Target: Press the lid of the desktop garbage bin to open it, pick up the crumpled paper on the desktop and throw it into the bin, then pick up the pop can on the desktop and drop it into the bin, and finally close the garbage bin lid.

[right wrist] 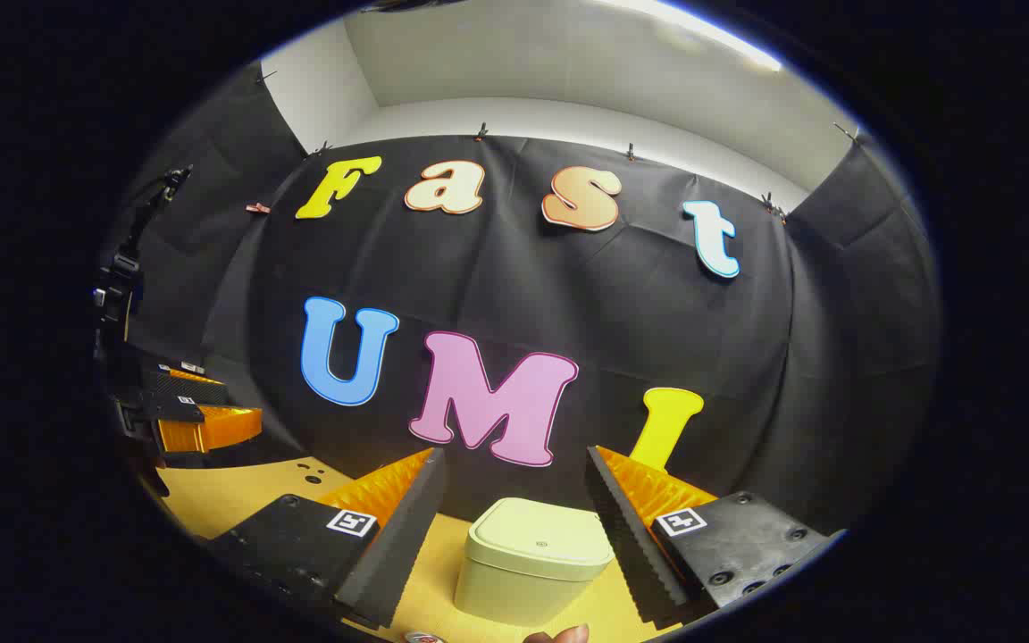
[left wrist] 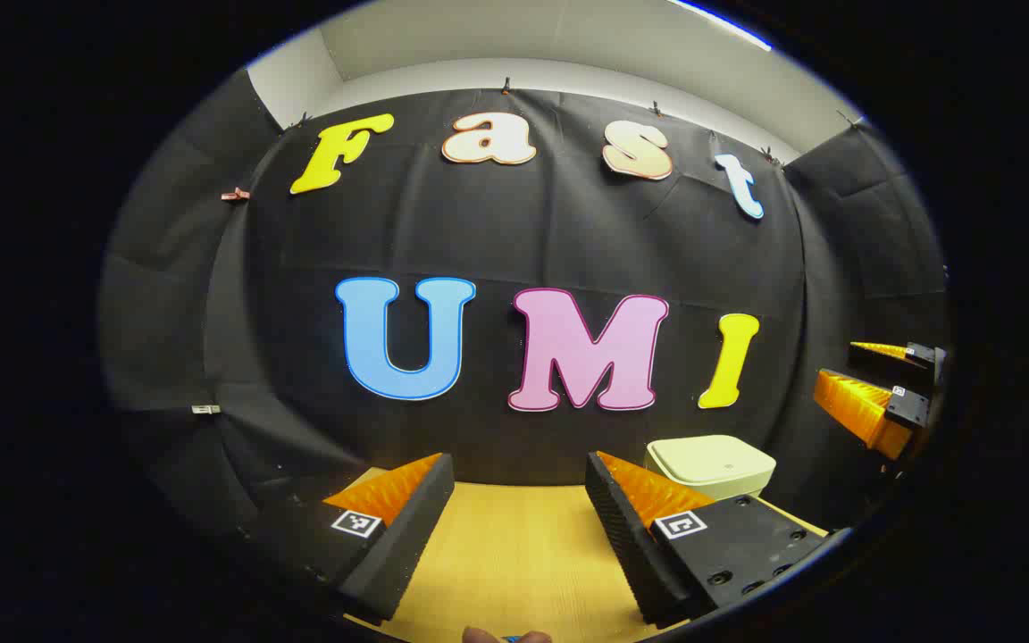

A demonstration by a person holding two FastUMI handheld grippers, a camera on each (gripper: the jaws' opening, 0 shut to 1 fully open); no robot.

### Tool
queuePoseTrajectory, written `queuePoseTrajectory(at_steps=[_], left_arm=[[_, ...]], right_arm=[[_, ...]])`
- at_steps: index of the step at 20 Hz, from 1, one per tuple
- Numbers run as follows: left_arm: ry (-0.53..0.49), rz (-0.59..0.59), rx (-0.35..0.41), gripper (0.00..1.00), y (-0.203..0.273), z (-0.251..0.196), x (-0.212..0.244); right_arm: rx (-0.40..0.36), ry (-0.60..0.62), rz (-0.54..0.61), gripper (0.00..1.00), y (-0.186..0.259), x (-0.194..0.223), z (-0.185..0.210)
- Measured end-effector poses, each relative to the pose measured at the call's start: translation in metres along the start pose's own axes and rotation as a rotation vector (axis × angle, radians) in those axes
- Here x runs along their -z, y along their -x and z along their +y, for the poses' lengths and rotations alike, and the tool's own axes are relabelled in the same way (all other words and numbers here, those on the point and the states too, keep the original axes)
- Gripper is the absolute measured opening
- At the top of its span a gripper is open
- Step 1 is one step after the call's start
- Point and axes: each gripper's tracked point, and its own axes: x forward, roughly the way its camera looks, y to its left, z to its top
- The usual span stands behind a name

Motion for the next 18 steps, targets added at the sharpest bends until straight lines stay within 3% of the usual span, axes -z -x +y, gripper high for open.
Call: queuePoseTrajectory(at_steps=[16, 18], left_arm=[[-0.033, -0.011, 0.019, 0.95, -0.013, -0.008, -0.001], [-0.033, -0.010, 0.018, 0.95, -0.014, -0.008, -0.001]], right_arm=[[-0.008, -0.017, 0.041, 0.97, -0.017, 0.015, -0.002], [-0.020, -0.031, 0.065, 0.60, -0.018, 0.019, -0.004]])
